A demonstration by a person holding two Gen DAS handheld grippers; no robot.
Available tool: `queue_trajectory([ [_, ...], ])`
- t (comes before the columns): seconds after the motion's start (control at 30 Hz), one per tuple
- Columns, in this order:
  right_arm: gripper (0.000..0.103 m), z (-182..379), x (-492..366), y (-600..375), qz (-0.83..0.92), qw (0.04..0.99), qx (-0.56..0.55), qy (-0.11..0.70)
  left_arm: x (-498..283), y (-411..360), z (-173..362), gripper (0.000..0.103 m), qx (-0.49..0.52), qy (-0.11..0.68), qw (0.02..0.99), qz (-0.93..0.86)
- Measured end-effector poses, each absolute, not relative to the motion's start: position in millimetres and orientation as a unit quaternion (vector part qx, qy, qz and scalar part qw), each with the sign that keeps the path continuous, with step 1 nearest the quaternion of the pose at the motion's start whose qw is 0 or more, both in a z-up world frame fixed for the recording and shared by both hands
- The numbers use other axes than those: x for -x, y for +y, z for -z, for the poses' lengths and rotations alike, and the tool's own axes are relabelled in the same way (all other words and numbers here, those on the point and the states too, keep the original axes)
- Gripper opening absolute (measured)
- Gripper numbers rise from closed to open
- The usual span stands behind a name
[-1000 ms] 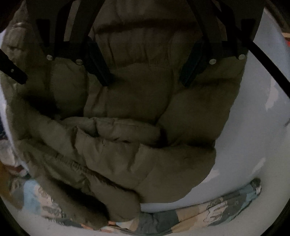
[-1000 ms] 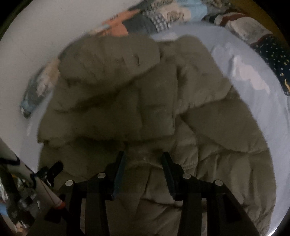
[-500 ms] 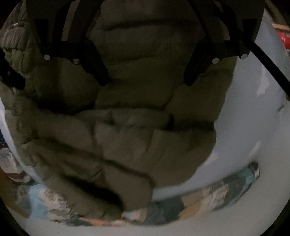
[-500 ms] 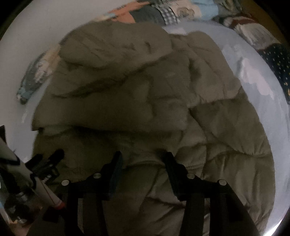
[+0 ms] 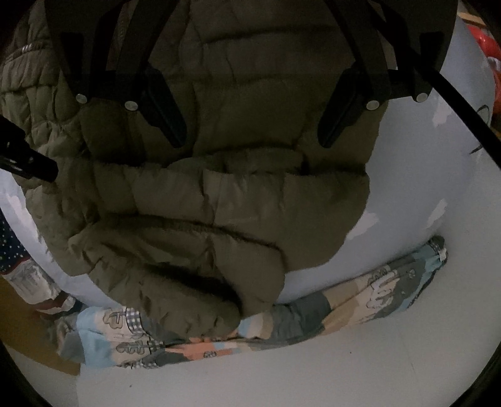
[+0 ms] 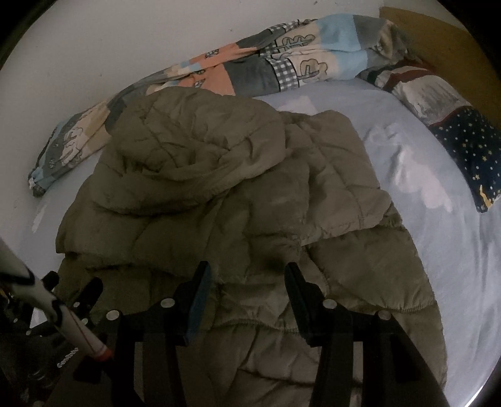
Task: Fold large clothes
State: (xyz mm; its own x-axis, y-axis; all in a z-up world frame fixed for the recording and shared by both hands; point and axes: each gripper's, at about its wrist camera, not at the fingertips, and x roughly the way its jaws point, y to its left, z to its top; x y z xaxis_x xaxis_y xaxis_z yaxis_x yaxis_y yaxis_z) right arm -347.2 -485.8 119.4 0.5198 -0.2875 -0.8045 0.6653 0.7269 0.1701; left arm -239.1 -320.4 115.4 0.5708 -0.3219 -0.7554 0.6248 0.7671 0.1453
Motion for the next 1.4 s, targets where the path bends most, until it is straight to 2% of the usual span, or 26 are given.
queue_trajectory([
  [0.5, 0.053, -110, 345, -494, 0.290, 0.831, -0.242, 0.408, 240, -322, -124, 0.085, -0.205, 0.350, 0.869, 0.284],
  [1.07, 0.059, -91, 341, -505, 0.290, 0.815, -0.265, 0.427, 243, -321, -128, 0.085, -0.206, 0.337, 0.873, 0.286],
  [1.4, 0.059, -109, 347, -500, 0.298, 0.828, -0.259, 0.397, 245, -321, -130, 0.085, -0.206, 0.329, 0.876, 0.285],
])
